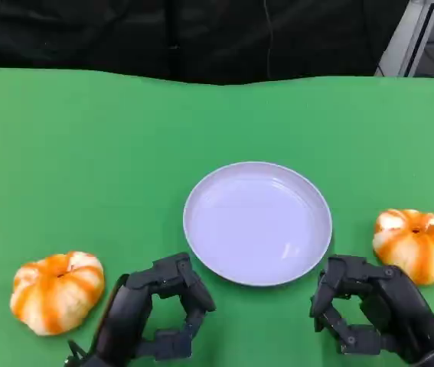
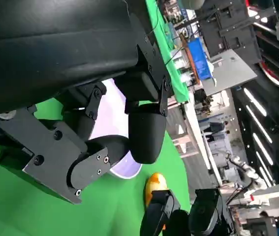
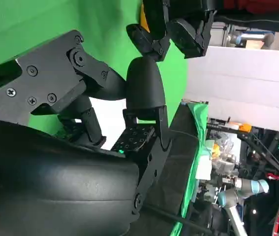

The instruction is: Grasp the bread from the table and place it into the plate.

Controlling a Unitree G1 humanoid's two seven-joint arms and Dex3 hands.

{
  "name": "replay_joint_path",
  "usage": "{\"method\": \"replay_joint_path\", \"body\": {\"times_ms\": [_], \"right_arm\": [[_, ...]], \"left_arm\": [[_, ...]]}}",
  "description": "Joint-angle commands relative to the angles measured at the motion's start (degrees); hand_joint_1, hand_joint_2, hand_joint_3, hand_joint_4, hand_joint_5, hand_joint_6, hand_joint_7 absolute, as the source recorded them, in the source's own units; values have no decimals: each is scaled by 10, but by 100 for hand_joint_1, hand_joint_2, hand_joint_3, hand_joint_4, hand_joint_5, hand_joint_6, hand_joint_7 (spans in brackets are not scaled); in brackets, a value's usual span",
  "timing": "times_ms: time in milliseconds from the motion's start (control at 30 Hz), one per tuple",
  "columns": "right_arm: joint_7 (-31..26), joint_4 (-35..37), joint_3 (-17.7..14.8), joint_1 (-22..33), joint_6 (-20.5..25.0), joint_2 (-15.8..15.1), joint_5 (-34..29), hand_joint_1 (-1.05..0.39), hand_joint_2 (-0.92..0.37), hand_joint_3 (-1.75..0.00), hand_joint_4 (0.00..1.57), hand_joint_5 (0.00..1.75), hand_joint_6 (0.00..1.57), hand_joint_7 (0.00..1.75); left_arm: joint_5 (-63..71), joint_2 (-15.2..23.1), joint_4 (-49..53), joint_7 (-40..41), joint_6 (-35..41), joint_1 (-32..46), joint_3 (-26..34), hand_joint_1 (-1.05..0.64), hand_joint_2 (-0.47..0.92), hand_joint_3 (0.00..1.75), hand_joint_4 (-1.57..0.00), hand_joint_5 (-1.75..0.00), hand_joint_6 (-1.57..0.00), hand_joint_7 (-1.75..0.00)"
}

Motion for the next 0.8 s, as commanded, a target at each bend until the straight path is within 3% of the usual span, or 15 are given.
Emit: {"method": "replay_joint_path", "body": {"times_ms": [33, 133, 200, 267, 333, 467, 800], "right_arm": [[-3, 0, -5, -2, -7, -7, -1, -9, -58, -103, 79, 160, 84, 130], [-1, 0, -5, -1, -6, -7, 1, -9, -58, -104, 79, 160, 84, 130], [-1, -2, -4, 0, -4, -8, 1, -9, -58, -104, 79, 160, 83, 130], [-1, 0, -4, -1, -6, -8, -1, -10, -58, -103, 79, 160, 83, 130], [-2, 0, -5, -2, -6, -8, -1, -10, -58, -104, 79, 159, 83, 130], [-2, 7, -5, -5, -10, -8, -2, -10, -57, -105, 80, 158, 83, 130], [-2, 1, -4, -2, -6, -10, -3, -9, -56, -107, 80, 159, 83, 131]], "left_arm": [[-1, 4, -8, 11, -2, -1, 5, -10, 64, 91, -90, -126, -97, -90], [-31, -1, -14, -10, 5, 3, 3, -16, 70, 70, -96, -90, -113, -35], [-50, -3, -23, -23, 9, 6, 1, -20, 76, 56, -101, -69, -118, -14], [-62, -3, -28, -33, 6, 6, 0, -26, 83, 36, -107, -42, -116, -4], [-72, -1, -30, -43, 1, 5, 1, -30, 90, 17, -110, -21, -109, -1], [-77, 3, -45, -53, 8, 9, 4, -40, 92, 9, -100, -7, -93, 0], [-69, 24, -134, -57, 39, 33, 1, -67, 92, 10, -44, 0, -41, 0]]}}
